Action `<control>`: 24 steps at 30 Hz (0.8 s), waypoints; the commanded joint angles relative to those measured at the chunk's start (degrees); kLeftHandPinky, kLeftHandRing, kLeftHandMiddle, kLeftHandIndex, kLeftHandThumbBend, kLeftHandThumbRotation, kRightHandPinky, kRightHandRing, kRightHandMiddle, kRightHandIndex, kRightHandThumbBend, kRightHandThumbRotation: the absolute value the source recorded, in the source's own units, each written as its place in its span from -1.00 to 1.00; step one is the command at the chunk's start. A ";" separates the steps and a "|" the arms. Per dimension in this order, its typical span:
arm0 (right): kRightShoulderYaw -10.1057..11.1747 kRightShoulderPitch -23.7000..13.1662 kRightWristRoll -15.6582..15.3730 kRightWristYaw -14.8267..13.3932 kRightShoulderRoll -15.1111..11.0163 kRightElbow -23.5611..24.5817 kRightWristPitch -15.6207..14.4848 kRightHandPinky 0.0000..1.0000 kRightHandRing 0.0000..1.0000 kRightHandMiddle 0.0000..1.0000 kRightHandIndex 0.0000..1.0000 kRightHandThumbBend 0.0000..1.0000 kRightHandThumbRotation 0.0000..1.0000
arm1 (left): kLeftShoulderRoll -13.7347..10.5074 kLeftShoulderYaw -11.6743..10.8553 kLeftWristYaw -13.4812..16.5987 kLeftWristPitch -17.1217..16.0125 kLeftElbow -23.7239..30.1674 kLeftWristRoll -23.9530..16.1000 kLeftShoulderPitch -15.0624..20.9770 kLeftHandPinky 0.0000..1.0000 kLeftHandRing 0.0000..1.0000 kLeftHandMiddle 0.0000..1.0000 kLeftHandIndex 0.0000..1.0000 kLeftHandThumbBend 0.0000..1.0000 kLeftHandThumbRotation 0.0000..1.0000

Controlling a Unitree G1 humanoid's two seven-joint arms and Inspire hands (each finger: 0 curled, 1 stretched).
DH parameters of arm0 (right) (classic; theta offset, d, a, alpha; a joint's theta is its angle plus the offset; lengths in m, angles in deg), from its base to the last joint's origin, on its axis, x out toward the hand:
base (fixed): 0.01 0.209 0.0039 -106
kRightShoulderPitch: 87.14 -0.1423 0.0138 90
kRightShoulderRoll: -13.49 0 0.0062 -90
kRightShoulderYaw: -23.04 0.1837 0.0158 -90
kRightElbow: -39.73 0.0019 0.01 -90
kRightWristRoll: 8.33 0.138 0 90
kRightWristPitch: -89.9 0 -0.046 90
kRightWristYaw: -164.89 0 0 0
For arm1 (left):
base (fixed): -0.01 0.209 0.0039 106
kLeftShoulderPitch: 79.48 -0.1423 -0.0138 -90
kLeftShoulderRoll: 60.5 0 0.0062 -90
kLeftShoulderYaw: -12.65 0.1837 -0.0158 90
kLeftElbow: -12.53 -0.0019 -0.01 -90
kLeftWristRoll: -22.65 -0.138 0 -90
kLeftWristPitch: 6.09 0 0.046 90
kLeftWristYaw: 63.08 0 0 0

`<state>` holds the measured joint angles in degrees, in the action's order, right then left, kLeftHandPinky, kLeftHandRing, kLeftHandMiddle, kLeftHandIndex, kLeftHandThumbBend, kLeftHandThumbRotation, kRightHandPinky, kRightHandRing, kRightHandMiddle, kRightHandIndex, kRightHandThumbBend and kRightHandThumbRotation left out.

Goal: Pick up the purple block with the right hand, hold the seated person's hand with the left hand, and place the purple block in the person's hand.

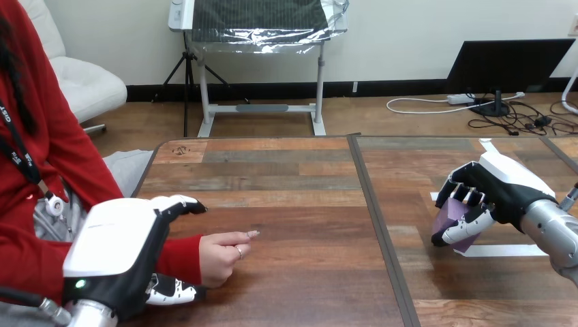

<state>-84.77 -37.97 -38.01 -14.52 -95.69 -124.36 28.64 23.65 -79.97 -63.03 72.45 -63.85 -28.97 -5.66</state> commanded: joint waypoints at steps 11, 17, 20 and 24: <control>0.57 -6.28 0.37 -1.05 0.91 2.02 -0.08 -0.05 -0.08 0.02 0.02 0.60 -1.00 | -3.24 3.10 -4.05 2.74 -5.39 1.79 7.88 0.36 0.47 0.51 0.46 1.00 -0.88; 0.23 -6.30 -0.05 -1.30 0.75 1.99 0.17 0.01 -0.06 0.02 0.02 0.60 -1.00 | -3.95 4.14 -5.16 3.72 -7.22 1.86 9.54 0.38 0.46 0.51 0.47 1.00 -0.94; 0.51 -6.23 0.27 -1.21 0.79 2.00 0.36 0.00 -0.07 0.01 0.02 0.61 -1.00 | -4.27 4.62 -5.23 4.10 -8.10 1.77 10.32 0.38 0.46 0.50 0.47 1.00 -0.96; 0.77 -6.14 0.58 -1.18 0.82 1.97 0.67 -0.05 -0.09 0.00 0.01 0.62 -1.00 | -4.57 5.12 -5.22 4.61 -9.16 1.90 11.13 0.38 0.46 0.50 0.47 1.00 -0.99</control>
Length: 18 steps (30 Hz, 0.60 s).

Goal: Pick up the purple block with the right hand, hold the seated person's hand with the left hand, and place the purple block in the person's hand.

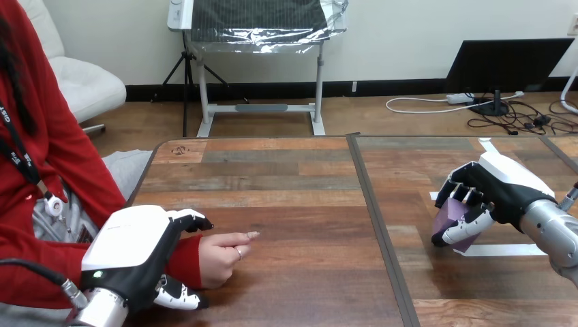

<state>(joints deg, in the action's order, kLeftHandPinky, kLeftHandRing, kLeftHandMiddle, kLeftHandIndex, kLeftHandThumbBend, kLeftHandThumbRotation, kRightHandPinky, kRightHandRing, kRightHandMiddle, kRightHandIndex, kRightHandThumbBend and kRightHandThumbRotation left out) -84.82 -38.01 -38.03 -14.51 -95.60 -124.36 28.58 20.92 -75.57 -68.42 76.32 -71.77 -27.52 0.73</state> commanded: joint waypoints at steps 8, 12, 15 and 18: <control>1.14 -6.14 1.06 -0.44 0.79 2.05 0.27 -0.14 -0.13 0.00 0.00 0.61 -1.00 | -2.59 2.02 -0.16 2.61 -3.89 -0.52 6.90 0.39 0.48 0.51 0.48 1.00 -1.00; 1.38 -6.11 1.46 0.04 0.84 2.05 0.14 -0.18 -0.14 0.01 0.01 0.60 -1.00 | -3.04 2.64 -0.23 3.31 -4.84 -0.70 7.68 0.39 0.48 0.51 0.48 1.00 -1.00; 1.41 -6.09 1.63 0.21 0.83 1.97 0.11 -0.17 -0.12 0.02 0.02 0.59 -1.00 | -3.56 3.23 0.01 3.54 -5.81 -0.85 8.40 0.39 0.48 0.50 0.48 1.00 -1.00; 1.35 -6.12 1.61 0.13 0.84 1.85 -0.04 -0.15 -0.10 0.03 0.02 0.58 -1.00 | -3.79 3.62 -0.24 4.09 -6.63 -0.65 9.09 0.39 0.47 0.50 0.48 0.99 -1.00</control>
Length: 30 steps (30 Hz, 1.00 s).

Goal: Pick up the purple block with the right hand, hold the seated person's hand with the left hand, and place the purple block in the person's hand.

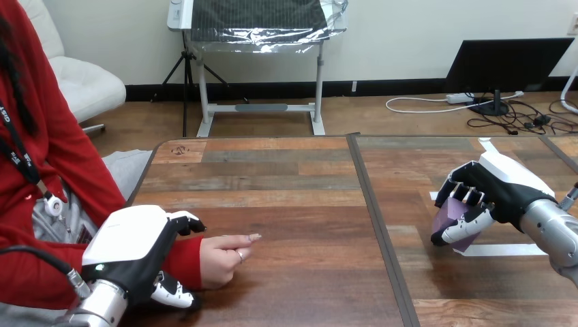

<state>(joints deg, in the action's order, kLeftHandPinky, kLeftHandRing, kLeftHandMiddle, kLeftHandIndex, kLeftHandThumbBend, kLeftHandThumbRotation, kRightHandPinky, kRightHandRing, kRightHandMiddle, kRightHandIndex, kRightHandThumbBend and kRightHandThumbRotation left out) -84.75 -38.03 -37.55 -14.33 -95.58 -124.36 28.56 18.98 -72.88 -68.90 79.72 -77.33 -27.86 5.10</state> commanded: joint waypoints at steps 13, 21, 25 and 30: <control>0.93 -6.09 0.72 -0.48 0.60 2.05 0.28 -0.08 -0.09 0.01 0.01 0.60 -1.00 | -2.84 2.83 -0.20 3.66 -3.18 -1.05 7.06 0.37 0.46 0.48 0.45 0.95 -1.00; 1.09 -6.00 0.92 -0.49 0.64 2.18 0.46 -0.14 -0.12 0.02 0.01 0.61 -1.00 | -3.21 3.64 -0.57 5.18 -3.60 -0.56 7.80 0.36 0.46 0.49 0.45 0.91 -1.00; 1.28 -5.99 1.18 -0.17 0.74 2.19 0.17 -0.15 -0.13 0.02 0.01 0.61 -1.00 | -3.32 3.76 -0.77 5.35 -4.12 0.35 8.10 0.35 0.45 0.48 0.44 0.90 -1.00; 0.96 -6.08 0.79 -0.38 0.71 2.23 -0.17 -0.12 -0.10 0.02 0.02 0.59 -1.00 | -3.61 4.15 -1.73 5.91 -4.56 0.95 8.65 0.33 0.44 0.47 0.43 0.86 -1.00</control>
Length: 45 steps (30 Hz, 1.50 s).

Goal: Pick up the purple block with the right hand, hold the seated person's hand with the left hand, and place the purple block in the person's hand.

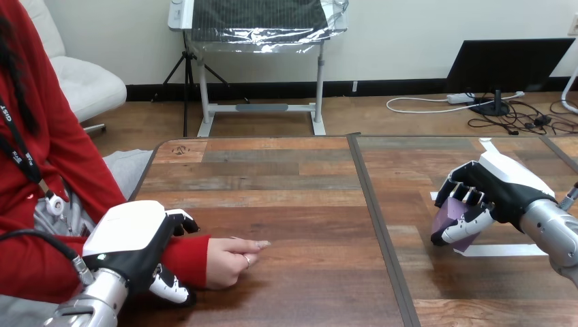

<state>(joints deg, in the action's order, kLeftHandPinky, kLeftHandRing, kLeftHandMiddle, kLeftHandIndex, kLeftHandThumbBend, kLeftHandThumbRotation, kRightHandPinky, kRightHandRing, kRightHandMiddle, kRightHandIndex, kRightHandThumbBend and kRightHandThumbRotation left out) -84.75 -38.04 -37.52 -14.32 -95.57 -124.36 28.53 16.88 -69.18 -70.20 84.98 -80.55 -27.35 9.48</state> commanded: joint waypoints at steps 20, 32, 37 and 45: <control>0.47 -6.10 0.01 -1.85 0.49 2.28 1.22 -0.11 -0.09 0.00 0.01 0.61 -1.00 | -1.91 1.78 -2.61 0.99 -3.01 1.68 5.91 0.08 0.23 0.31 0.32 0.79 -1.00; 0.65 -6.14 0.12 -1.68 0.60 1.91 1.01 -0.12 -0.11 0.01 0.01 0.62 -1.00 | -2.38 2.98 -3.00 0.99 -4.11 1.83 6.51 0.03 0.17 0.25 0.25 0.77 -1.00; 0.71 -6.17 0.24 -1.32 0.65 1.90 0.80 -0.11 -0.11 0.01 0.01 0.62 -1.00 | -2.63 3.46 -3.51 1.04 -4.64 2.27 6.80 0.04 0.18 0.26 0.25 0.75 -1.00; 0.45 -6.25 -0.04 -1.18 0.60 1.99 0.44 -0.10 -0.11 0.01 0.01 0.61 -1.00 | -2.37 3.60 -3.26 0.82 -5.09 3.48 6.91 0.00 0.13 0.19 0.19 0.75 -1.00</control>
<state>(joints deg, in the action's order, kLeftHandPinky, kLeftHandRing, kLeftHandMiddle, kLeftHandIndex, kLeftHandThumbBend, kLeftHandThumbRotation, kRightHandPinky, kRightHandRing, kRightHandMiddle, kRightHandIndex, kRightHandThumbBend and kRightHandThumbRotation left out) -84.80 -38.05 -37.74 -14.53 -95.55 -124.36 28.84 14.92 -66.72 -73.31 85.88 -83.77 -24.46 13.78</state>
